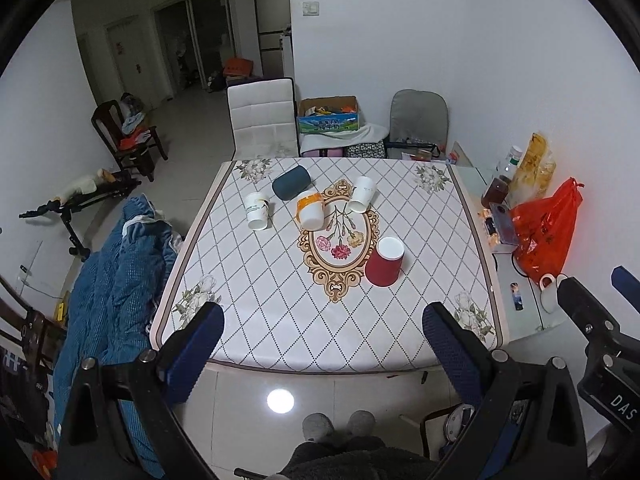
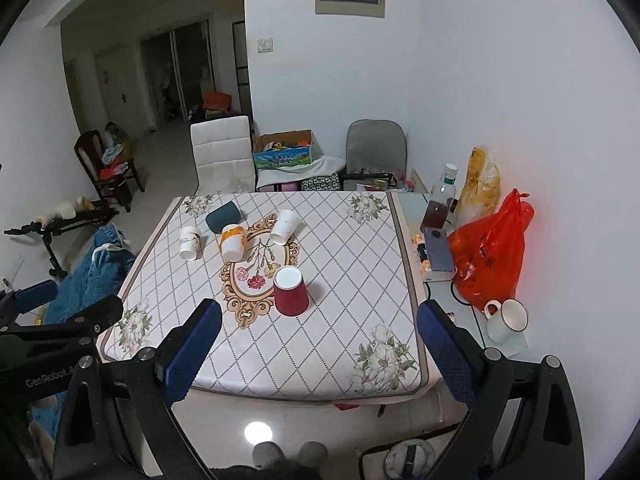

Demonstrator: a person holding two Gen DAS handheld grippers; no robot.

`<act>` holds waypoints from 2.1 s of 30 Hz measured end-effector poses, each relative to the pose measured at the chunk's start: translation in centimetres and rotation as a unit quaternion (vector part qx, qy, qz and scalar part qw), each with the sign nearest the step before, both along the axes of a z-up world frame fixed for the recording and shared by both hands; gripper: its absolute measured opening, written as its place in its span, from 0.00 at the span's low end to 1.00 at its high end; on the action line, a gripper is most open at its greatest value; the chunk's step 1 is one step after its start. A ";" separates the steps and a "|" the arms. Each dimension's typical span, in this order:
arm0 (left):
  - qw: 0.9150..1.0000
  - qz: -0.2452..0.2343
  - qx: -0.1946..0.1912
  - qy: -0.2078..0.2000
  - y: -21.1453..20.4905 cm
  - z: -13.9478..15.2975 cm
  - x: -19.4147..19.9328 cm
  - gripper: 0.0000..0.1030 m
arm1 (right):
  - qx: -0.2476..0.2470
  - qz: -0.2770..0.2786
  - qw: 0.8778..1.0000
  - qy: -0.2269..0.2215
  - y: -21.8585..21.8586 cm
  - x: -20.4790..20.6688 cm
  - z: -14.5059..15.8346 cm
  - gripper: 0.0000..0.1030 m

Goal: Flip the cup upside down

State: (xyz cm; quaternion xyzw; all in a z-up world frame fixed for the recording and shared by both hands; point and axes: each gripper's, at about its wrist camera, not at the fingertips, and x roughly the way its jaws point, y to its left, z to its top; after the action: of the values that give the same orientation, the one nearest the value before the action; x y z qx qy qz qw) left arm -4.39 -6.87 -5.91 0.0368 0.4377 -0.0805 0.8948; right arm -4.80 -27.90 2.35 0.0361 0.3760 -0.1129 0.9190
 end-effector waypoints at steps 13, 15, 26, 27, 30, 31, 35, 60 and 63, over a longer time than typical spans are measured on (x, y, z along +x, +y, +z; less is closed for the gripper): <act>1.000 0.003 -0.003 -0.012 -1.0 0.6 -0.6 0.99 | 0.002 0.002 1.000 -0.002 -0.9 0.0 0.2 0.98; 1.000 0.004 -0.003 -0.013 -1.3 0.7 -0.6 0.99 | 0.002 0.002 1.000 -0.002 -1.0 0.1 0.3 0.98; 1.000 0.008 -0.001 -0.016 -1.1 1.1 -0.8 0.99 | 0.006 0.005 1.000 0.009 -1.7 0.5 0.0 0.98; 1.000 0.008 -0.001 -0.015 -1.1 1.1 -0.8 0.99 | 0.007 0.006 1.000 0.010 -1.7 0.6 -0.1 0.98; 1.000 0.007 -0.001 -0.015 -1.1 1.1 -0.8 0.99 | 0.008 0.007 1.000 0.012 -1.9 0.7 -0.4 0.98; 1.000 0.007 -0.001 -0.015 -1.1 1.1 -0.8 0.99 | 0.008 0.007 1.000 0.012 -1.9 0.7 -0.4 0.98; 1.000 0.007 -0.001 -0.015 -1.1 1.1 -0.8 0.99 | 0.009 0.007 1.000 0.011 -2.0 0.8 -0.4 0.98; 1.000 0.010 0.001 -0.017 -0.6 1.3 -0.5 0.99 | 0.015 0.009 1.000 0.015 -2.2 0.7 -0.7 0.98; 1.000 0.010 0.002 -0.017 -0.6 1.3 -0.7 0.99 | 0.014 0.009 1.000 0.015 -2.4 0.7 -0.7 0.98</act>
State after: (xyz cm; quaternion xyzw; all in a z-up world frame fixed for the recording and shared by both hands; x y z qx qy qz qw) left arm -5.11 -7.45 -4.64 0.0352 0.4230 -0.0700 0.9027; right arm -4.11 -30.27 1.63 0.0440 0.3914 -0.0997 0.9138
